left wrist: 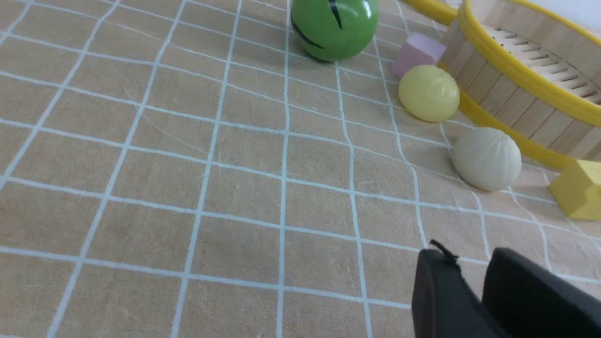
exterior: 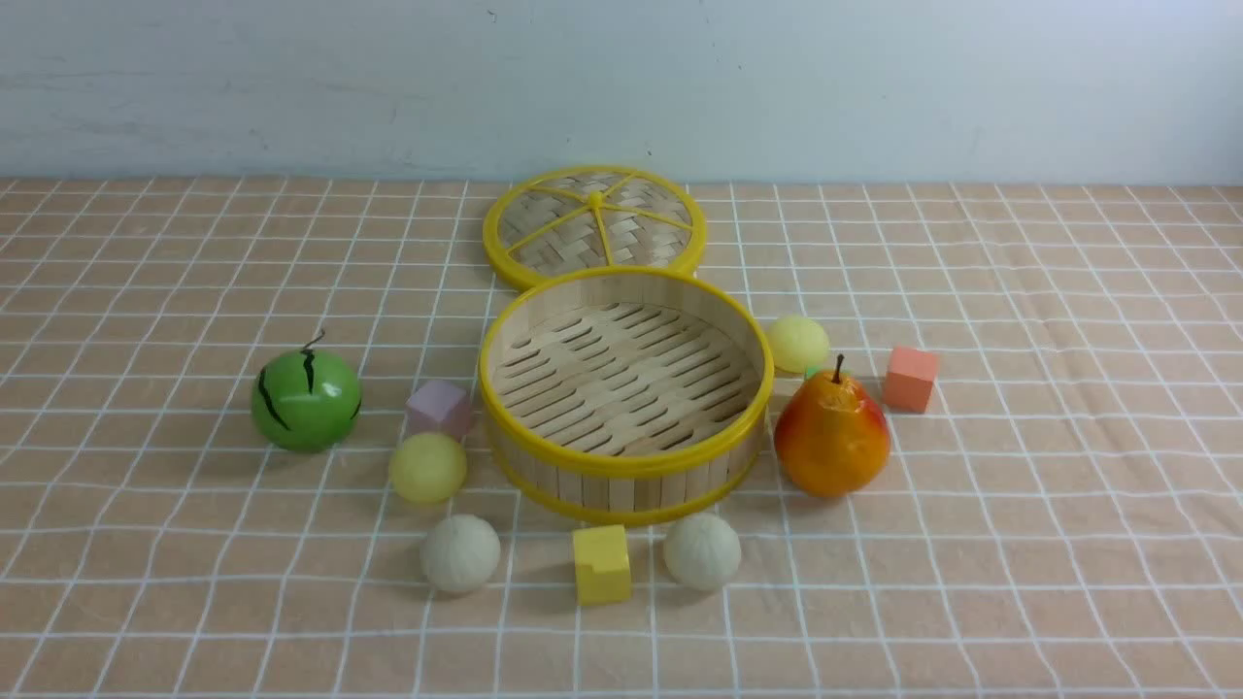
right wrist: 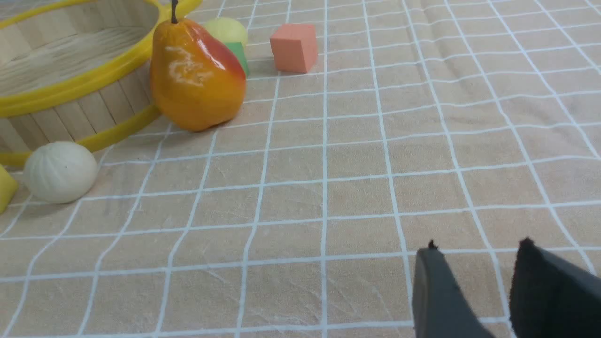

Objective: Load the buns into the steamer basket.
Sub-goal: Use the left arm to grab a steamed stuffed bun

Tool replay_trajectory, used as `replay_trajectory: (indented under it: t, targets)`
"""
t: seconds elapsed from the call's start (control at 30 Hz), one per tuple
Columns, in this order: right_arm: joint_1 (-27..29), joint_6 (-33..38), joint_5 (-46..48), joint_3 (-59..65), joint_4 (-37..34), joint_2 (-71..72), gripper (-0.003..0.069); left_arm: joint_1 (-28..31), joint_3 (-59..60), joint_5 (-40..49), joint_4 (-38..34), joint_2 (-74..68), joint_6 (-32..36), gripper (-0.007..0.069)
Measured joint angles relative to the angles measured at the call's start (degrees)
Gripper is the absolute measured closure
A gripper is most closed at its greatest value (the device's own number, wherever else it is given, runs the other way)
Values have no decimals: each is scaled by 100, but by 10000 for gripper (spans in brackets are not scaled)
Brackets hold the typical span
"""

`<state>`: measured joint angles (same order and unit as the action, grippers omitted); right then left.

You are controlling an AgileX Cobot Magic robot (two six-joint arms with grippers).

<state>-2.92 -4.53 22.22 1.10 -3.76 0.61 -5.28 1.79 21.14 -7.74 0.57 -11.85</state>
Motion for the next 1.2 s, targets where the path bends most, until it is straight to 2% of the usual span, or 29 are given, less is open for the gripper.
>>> replay_trajectory:
  t: [0.6, 0.67, 0.7, 0.77, 0.83, 0.97, 1.03, 1.17, 1.2]
  targets:
    - [0, 0, 0, 0, 0, 0, 420, 0, 0, -210, -133, 0, -48, 480]
    - [0, 0, 0, 0, 0, 0, 420, 0, 0, -512, -496, 0, -246, 479]
    - [0, 0, 0, 0, 0, 0, 420, 0, 0, -818, -1039, 0, -550, 478]
    - [0, 0, 0, 0, 0, 0, 420, 0, 0, -1069, -1478, 0, -802, 477]
    - [0, 0, 0, 0, 0, 0, 420, 0, 0, -1432, -2275, 0, -1213, 473]
    - [0, 0, 0, 0, 0, 0, 420, 0, -6, -2065, -2853, 0, -1354, 470]
    - [0, 0, 0, 0, 0, 0, 420, 0, -85, -1998, -2873, 0, -1354, 470]
    - [0, 0, 0, 0, 0, 0, 420, 0, -855, -1114, -2516, 0, -962, 497]
    - [0, 0, 0, 0, 0, 0, 420, 0, -1389, -410, -2217, -180, -673, 529]
